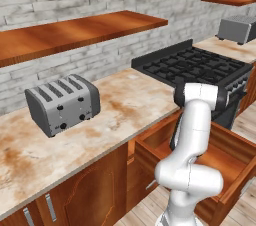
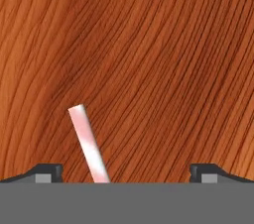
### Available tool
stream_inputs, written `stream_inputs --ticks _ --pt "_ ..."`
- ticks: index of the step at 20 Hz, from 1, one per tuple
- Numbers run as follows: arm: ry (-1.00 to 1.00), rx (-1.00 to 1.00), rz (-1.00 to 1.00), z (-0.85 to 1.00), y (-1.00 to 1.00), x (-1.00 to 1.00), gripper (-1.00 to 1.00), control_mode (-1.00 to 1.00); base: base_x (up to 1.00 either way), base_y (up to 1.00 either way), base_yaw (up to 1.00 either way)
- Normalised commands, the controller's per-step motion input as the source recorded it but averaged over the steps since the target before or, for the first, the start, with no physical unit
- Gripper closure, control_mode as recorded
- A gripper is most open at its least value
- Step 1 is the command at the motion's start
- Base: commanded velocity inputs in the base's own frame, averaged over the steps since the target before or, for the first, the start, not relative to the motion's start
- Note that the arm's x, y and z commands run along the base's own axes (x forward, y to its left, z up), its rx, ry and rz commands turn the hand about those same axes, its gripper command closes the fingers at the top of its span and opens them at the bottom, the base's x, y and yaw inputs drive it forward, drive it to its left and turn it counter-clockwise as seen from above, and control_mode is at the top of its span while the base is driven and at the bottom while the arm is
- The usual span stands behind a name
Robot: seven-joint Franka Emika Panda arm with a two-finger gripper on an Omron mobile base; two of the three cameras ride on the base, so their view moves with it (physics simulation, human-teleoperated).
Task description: Take a straw from the drawer in front and place it inside the glass cup on the dining counter.
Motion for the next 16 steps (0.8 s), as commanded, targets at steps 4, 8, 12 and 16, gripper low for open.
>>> stream_inputs --ticks 4,8,12,16 --pt "0.02 0.0 0.0 -0.47 -0.01 0.0 1.0 -1.0 0.0 0.0 0.0" --pt "0.02 0.0 0.0 -0.35 -0.13 0.0 1.0 -1.0 0.0 0.0 0.0" --pt "0.01 0.0 0.0 -0.05 -0.17 -0.04 1.0 -1.0 0.0 0.0 0.0" --pt "0.0 0.0 0.0 0.0 -0.16 -0.07 1.0 -1.0 0.0 0.0 0.0"
